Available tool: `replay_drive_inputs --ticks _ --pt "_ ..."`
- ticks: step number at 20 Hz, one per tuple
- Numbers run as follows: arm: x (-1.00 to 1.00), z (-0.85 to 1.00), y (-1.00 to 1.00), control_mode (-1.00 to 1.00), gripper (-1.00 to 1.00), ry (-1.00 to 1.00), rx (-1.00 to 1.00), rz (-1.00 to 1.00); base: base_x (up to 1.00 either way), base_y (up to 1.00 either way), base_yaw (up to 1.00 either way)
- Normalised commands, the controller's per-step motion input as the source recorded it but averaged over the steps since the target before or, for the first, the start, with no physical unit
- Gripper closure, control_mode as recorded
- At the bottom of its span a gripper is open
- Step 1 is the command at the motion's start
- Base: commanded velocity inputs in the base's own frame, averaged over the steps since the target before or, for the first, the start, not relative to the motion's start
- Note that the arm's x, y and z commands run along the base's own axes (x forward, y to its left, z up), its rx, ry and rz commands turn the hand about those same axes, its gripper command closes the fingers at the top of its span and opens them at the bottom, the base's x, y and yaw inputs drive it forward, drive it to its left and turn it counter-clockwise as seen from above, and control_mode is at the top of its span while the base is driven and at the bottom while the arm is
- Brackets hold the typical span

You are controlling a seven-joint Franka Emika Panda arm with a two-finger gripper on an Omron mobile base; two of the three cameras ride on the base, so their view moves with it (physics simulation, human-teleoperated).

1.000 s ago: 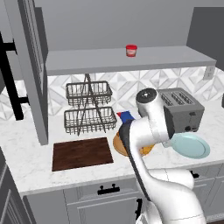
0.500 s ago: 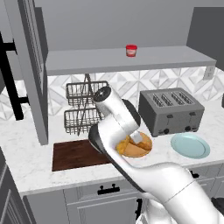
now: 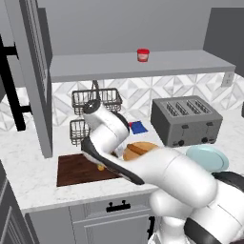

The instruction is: From the different types of pastries on the counter, select a croissant and place it on the cutting board. Then retrieve a jar of jam from the cabinet and place it alongside the croissant on the cutting board.

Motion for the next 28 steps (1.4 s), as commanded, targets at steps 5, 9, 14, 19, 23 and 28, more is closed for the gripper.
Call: replay_drive_inputs --ticks 5,9,14,19,23,28 --pt "0.31 -0.42 0.50 -1.00 1.00 -0.01 0.25 0.19 0.00 0.00 0.00" --pt "0.39 -0.57 0.48 -1.00 1.00 -0.04 0.13 0.14 0.00 0.00 0.00" --pt "0.46 -0.85 0.39 -1.00 1.00 0.00 0.02 0.05 0.00 0.00 0.00" --pt "0.56 -0.61 0.30 -1.00 1.00 0.00 0.06 0.02 0.00 0.00 0.00" --pt "0.60 -0.47 0.26 -1.00 1.00 0.00 0.07 0.01 0.00 0.00 0.00" --pt "0.66 -0.49 0.28 -1.00 1.00 0.00 0.05 0.00 0.00 0.00 0.00"
